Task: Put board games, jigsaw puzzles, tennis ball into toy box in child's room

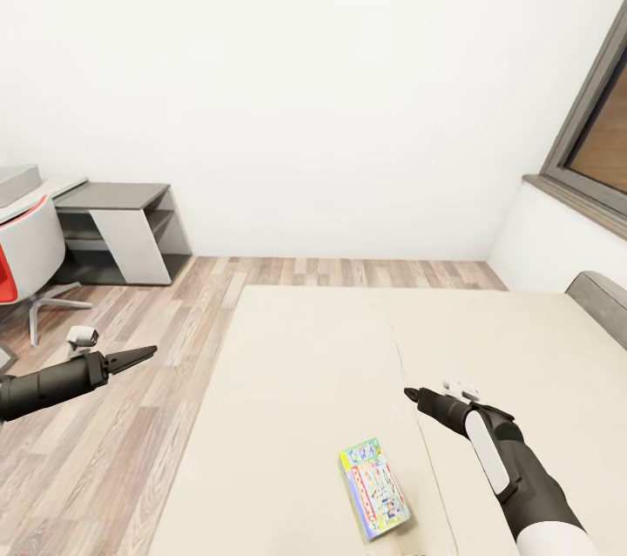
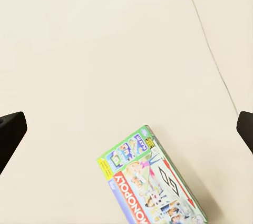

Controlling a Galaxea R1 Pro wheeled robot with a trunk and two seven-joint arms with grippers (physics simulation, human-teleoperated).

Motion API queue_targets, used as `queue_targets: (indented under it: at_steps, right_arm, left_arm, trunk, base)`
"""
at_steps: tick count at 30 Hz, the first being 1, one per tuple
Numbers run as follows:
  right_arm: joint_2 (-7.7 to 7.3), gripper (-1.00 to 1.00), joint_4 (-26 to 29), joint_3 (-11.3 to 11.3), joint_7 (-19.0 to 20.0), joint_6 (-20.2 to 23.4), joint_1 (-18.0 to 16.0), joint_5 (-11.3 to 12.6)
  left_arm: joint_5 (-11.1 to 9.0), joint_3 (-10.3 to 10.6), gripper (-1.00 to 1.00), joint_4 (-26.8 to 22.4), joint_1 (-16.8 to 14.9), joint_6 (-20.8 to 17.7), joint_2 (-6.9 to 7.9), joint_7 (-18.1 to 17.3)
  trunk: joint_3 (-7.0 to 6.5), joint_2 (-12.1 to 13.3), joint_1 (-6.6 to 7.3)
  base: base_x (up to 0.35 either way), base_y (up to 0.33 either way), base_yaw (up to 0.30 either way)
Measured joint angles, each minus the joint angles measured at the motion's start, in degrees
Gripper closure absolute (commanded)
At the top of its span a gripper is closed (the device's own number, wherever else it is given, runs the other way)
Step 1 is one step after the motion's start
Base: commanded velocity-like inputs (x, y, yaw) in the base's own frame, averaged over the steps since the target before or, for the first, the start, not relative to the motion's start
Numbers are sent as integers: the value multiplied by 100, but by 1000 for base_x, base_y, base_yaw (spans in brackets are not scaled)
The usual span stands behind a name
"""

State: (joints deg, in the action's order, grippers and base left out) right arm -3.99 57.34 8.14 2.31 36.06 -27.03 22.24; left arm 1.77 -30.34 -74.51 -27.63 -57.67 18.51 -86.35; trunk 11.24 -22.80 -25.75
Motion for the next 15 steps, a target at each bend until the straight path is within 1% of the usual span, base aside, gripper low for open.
queue_targets:
  at_steps: [15]
  right_arm:
    - [2,-100,0,0,0,4,0,2]
  left_arm:
    - [-3,13,-100,0,0,0,-4,6]
  trunk:
    - [142,0,0]
  base:
    - [0,0,0]
